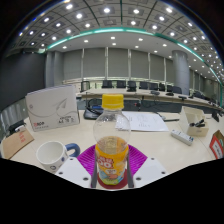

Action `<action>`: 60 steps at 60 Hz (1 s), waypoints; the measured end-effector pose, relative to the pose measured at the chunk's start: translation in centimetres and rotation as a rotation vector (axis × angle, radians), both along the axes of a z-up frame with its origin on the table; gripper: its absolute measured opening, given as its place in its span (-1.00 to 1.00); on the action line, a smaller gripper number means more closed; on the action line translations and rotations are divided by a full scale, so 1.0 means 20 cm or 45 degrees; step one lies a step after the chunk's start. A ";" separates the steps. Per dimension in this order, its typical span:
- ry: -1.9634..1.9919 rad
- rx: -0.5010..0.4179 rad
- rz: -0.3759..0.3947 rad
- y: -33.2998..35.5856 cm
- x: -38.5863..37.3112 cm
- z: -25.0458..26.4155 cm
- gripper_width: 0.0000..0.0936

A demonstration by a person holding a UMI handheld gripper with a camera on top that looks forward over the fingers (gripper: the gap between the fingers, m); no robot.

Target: Pour water

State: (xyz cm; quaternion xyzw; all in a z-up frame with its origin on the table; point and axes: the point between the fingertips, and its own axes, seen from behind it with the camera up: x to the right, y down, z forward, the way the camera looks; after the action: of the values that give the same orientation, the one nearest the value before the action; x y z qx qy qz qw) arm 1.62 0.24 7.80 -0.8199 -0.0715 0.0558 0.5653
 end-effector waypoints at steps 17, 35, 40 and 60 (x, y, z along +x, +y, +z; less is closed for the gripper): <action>-0.031 -0.062 -0.028 -0.08 0.00 -0.01 0.79; -0.044 -0.143 -0.146 -0.66 -0.11 0.39 0.83; -0.045 -0.180 -0.171 -0.91 -0.19 0.53 0.83; -0.122 -0.176 -0.207 -1.56 -0.35 0.89 0.83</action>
State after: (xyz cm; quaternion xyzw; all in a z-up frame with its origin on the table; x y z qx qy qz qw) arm -5.40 -31.05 25.56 -0.8618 -0.0276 -0.0248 0.5058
